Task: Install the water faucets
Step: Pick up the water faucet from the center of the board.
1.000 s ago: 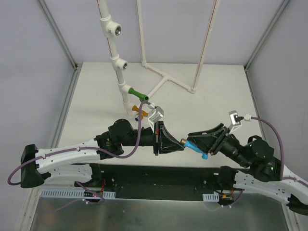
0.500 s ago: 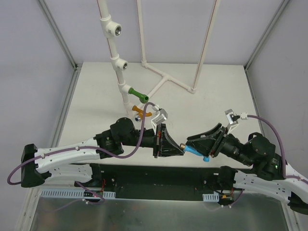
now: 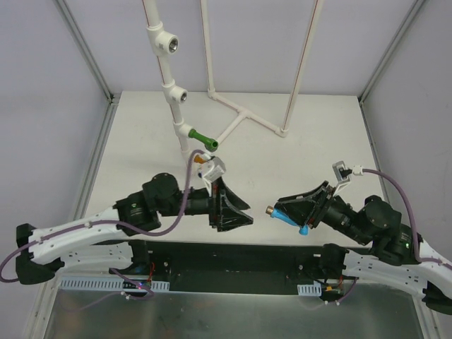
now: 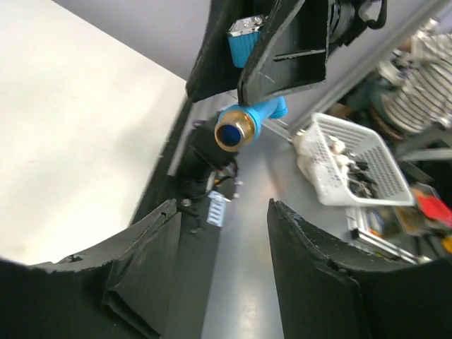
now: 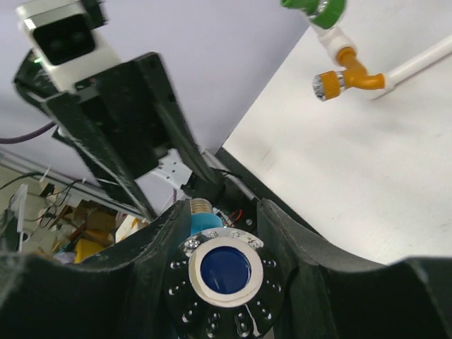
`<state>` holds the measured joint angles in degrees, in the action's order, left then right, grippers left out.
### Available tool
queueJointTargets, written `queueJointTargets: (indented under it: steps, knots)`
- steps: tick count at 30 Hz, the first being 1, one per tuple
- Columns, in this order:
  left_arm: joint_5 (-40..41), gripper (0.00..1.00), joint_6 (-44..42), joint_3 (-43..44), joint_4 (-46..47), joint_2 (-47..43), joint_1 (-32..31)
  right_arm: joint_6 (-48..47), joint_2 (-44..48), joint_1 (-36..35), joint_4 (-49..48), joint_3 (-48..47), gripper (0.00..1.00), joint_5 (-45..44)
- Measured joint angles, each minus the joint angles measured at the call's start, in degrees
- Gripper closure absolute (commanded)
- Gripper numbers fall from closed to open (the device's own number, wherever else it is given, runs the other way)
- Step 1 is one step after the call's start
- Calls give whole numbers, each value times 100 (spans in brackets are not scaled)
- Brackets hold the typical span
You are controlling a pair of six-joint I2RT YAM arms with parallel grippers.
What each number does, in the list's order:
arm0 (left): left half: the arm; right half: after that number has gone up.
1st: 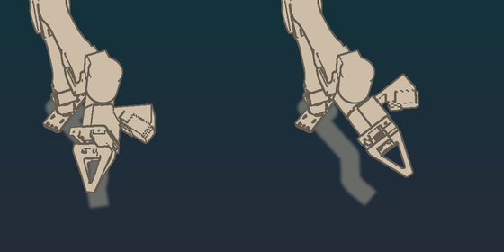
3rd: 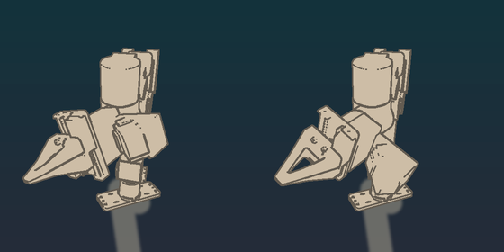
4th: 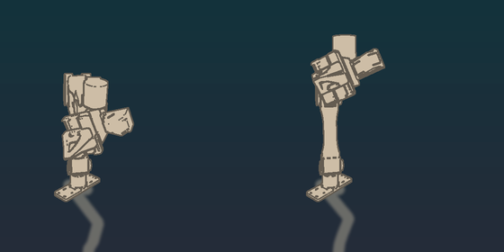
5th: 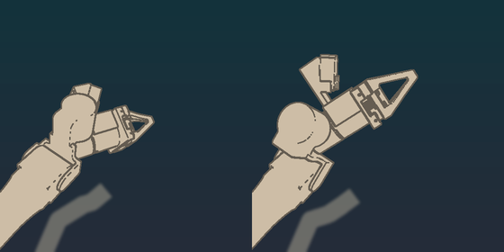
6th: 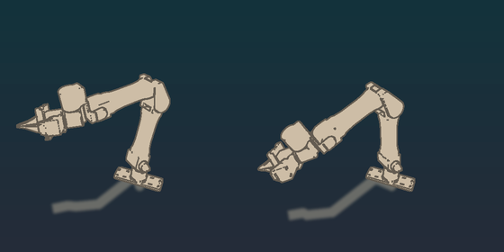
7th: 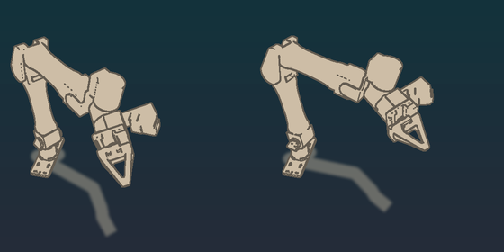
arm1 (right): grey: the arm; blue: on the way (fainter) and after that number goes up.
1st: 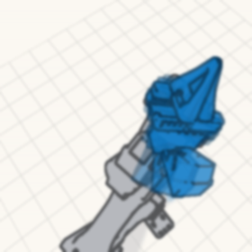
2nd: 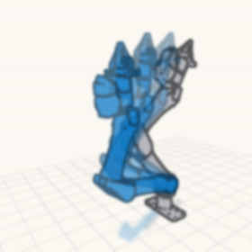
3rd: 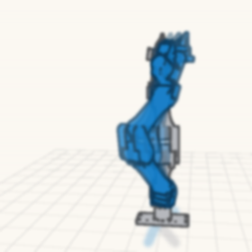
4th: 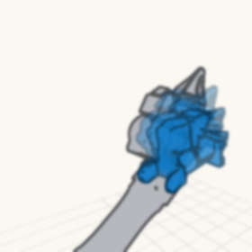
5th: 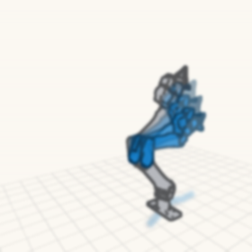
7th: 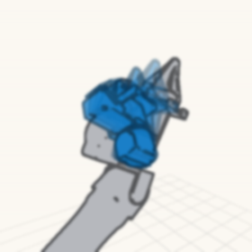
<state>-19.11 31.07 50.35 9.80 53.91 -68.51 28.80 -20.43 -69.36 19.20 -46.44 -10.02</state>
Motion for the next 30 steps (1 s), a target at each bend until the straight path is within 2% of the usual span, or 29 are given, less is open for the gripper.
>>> queueJointTargets:
  steps: [1, 3, 5, 8, 11, 16, 21, 25, 27, 30]
  knots:
    - [221, 40, -142, -4, -315, -291, -2, 11, -4, -2, 35, 0, 100, -81]
    - [809, 25, -448, 7, -953, -911, -2, 31, -46, 0, 118, 0, 100, -280]
    - [1591, 18, -822, 87, -1707, -1567, -2, 44, -146, 0, 138, 0, 100, -374]
    - [2872, 15, -1349, 243, -2481, -2201, 0, 52, -317, 0, 140, 2, 100, -415]
    - [4059, 12, -2129, 391, -2938, -2435, 11, 57, -435, 0, 149, 17, 100, -415]
    - [5066, 7, -3571, 415, -2793, -2573, 72, 59, -428, 0, 160, 20, 100, -415]
    - [5558, 5, -4568, 507, -2435, -2653, 74, 74, -426, 0, 157, 37, 100, -411]
    - [5473, 5, -4712, 662, -2332, -2267, 247, 87, -424, 0, 162, 48, 100, -409]
    - [4942, 5, -4553, 721, -2275, -1814, 914, 114, -420, 0, 162, 55, 100, -409]
    - [3759, 5, -4164, 654, -2192, -1209, 2540, 140, -348, 0, 153, 114, 100, -409]
